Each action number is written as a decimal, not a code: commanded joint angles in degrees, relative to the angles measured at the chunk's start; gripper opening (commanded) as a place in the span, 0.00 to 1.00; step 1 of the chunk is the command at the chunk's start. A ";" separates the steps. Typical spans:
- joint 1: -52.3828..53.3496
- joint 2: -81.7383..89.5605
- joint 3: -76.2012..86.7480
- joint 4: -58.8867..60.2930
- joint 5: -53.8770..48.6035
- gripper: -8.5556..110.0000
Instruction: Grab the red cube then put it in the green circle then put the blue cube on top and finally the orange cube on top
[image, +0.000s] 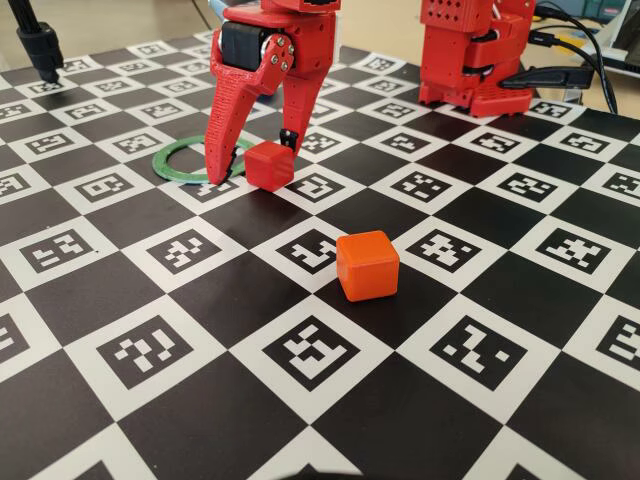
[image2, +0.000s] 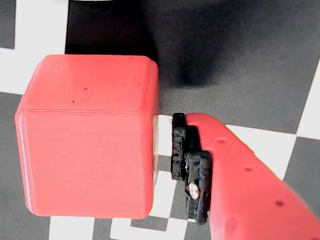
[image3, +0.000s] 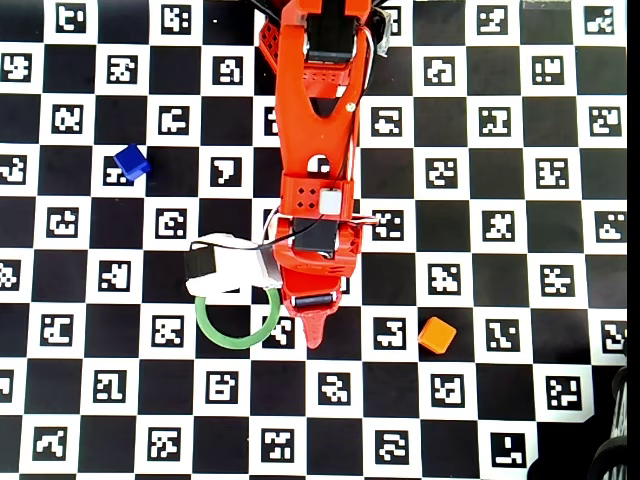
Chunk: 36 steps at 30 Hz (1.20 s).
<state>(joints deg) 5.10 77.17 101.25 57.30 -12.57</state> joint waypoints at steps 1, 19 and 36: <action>-0.35 1.49 -0.35 -0.62 -0.18 0.44; -0.70 1.58 -0.18 -0.26 -1.58 0.11; -1.49 10.11 -8.00 12.66 1.67 0.09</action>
<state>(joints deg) 4.39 79.10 99.76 66.18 -11.51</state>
